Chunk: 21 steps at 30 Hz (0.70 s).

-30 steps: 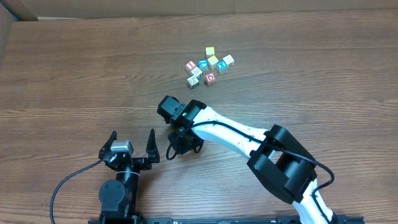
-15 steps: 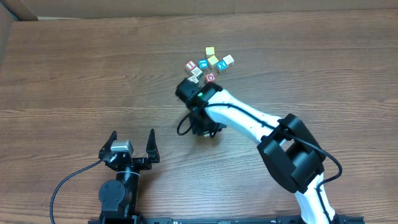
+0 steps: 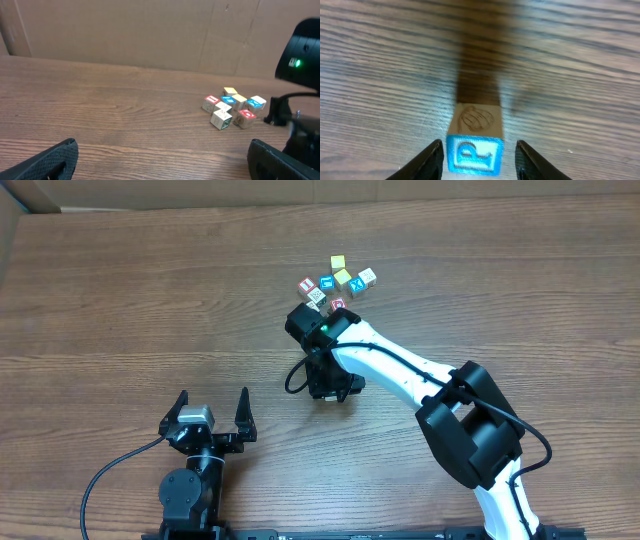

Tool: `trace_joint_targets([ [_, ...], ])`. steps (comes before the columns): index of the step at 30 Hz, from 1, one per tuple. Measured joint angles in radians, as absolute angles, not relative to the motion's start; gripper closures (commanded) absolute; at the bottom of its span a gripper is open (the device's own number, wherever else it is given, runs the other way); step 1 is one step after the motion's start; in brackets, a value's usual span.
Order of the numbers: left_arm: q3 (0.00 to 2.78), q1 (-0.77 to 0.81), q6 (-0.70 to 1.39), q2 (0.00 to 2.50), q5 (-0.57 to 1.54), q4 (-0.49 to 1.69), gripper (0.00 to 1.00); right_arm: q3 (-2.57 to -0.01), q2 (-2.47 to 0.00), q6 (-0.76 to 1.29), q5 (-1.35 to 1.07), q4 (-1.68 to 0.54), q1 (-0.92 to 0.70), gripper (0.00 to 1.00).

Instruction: Flip 3 blocks

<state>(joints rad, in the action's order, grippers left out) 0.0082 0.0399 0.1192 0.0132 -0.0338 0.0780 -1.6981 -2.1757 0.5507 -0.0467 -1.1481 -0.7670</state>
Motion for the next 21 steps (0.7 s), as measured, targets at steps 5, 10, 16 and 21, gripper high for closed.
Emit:
trace_joint_targets([
  [5, 0.008, 0.04, 0.119, 0.013, -0.034, 0.078, 0.0, -1.847, -2.176, 0.547, -0.049, -1.247, -0.738, 0.47],
  [10, 0.008, 0.04, 0.119, 0.013, -0.034, 0.078, 0.0, -2.049, -2.176, 0.532, -0.049, -1.328, -0.701, 0.05],
  [16, 0.008, 0.04, 0.119, 0.013, -0.034, 0.078, 0.0, -2.161, -2.176, 0.479, -0.046, -1.255, -0.628, 0.05],
  [21, 0.008, 0.04, 0.119, 0.013, -0.034, 0.078, 0.0, -2.114, -2.176, 0.456, -0.017, -1.104, -0.572, 0.07],
])
